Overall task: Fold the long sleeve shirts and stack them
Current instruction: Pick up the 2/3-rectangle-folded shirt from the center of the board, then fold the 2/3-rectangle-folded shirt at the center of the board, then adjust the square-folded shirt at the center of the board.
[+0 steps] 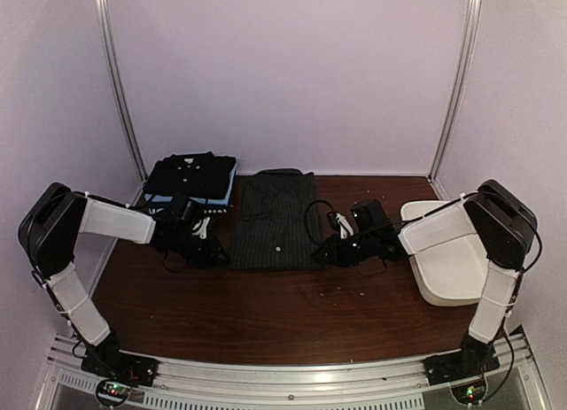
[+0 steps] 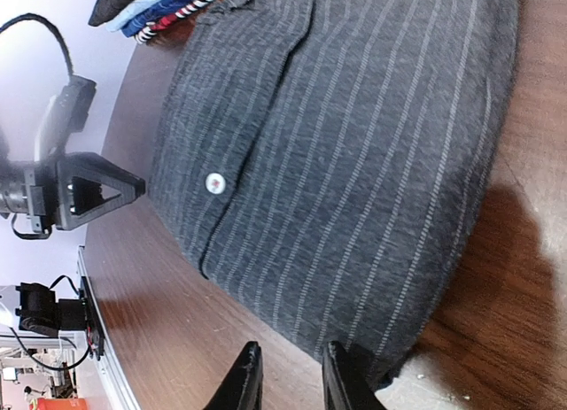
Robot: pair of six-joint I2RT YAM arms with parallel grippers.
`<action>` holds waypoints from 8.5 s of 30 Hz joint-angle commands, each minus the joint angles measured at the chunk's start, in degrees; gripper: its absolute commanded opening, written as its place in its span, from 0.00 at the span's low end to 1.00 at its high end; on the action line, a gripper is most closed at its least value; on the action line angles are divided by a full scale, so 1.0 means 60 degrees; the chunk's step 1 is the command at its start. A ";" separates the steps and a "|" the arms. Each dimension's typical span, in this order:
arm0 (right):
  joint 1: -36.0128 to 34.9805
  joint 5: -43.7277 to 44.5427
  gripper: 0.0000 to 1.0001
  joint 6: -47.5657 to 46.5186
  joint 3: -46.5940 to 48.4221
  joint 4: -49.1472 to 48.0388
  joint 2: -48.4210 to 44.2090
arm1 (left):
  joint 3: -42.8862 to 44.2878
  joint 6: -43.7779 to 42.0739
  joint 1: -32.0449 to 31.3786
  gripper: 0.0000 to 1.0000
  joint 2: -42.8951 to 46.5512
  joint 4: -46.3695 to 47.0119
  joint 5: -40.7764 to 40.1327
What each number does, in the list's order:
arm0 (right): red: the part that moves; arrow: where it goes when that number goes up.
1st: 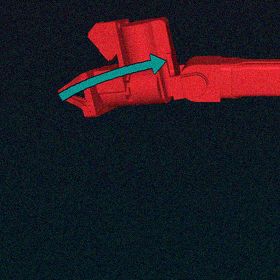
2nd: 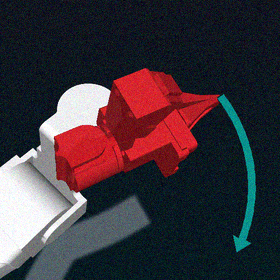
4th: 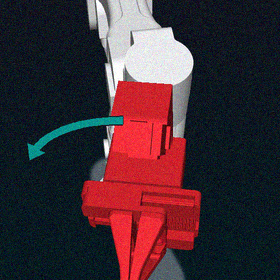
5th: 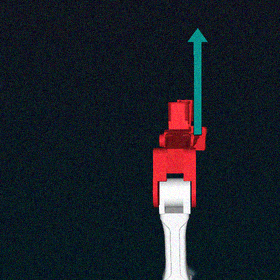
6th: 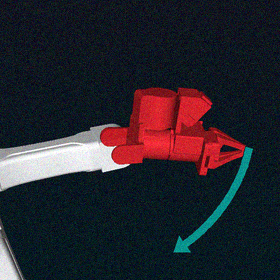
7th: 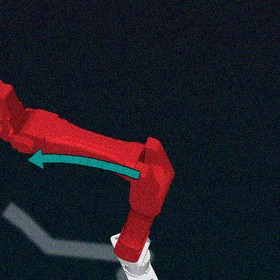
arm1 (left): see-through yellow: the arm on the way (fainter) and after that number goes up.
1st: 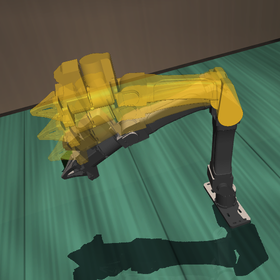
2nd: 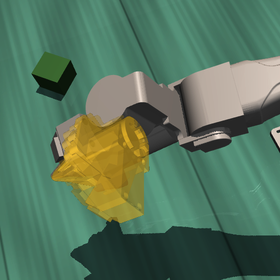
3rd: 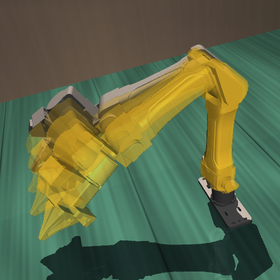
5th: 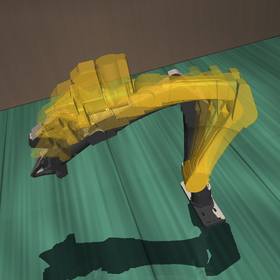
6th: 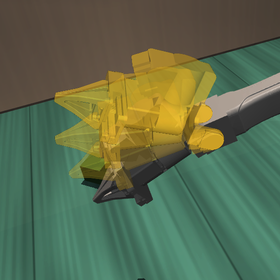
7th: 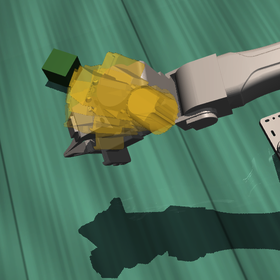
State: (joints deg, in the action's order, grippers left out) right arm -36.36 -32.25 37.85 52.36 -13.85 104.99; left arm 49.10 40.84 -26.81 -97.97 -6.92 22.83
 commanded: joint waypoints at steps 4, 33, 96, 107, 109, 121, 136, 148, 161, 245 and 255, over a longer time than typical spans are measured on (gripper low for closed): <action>-0.0033 0.0380 0.25 0.0140 -0.0419 -0.0163 0.0540 | 0.0222 -0.0038 -0.0044 0.25 -0.0256 0.0340 -0.0115; -0.0449 0.1312 0.30 -0.0192 -0.0789 0.0364 0.0097 | 0.0424 -0.0121 -0.0308 0.28 -0.0903 0.0082 -0.0207; -0.1815 0.2984 0.00 0.0200 -0.0191 0.3995 -0.4796 | 0.0694 0.0741 -0.1176 0.00 0.3784 -0.2959 0.0754; 0.1515 0.1870 0.00 -0.0386 0.5364 0.2330 0.3049 | 0.8283 -0.0768 0.0771 0.00 -0.5121 -0.2599 0.1360; 0.1617 0.1586 0.00 -0.0246 0.6194 0.2374 0.4073 | 0.8999 -0.0626 0.0769 0.00 -0.5998 -0.2618 0.1202; 0.0715 0.1630 0.00 -0.0001 0.2235 0.1310 0.2034 | 0.2925 0.0387 0.0312 0.00 -0.2633 0.0394 0.1347; -0.0993 0.3351 0.00 0.0944 -0.1825 0.0699 -0.3323 | -0.1605 0.1228 -0.0197 0.00 0.2821 0.0283 0.0637; 0.0507 0.2546 0.17 -0.0038 0.1432 0.1003 -0.0031 | 0.2342 -0.0638 0.1120 0.35 -0.0881 -0.0397 0.0903; -0.0675 0.3829 0.48 -0.1078 0.2752 0.2563 -0.0418 | 0.2373 -0.0889 0.0557 0.38 0.0517 -0.1380 0.0342; -0.2194 0.0649 0.38 0.1328 -0.1891 -0.0981 -0.2874 | 0.0743 0.0039 -0.0386 0.14 0.0677 -0.0925 -0.0497; -0.0372 0.0286 0.37 0.1210 0.0755 -0.1055 -0.0455 | 0.0207 -0.0280 0.0278 0.16 0.0986 -0.0946 -0.0259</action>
State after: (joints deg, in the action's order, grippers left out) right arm -42.19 -30.50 46.26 52.29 -21.32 95.42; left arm 51.20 41.08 -25.61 -94.06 -13.56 20.34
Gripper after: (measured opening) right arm 0.375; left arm 0.158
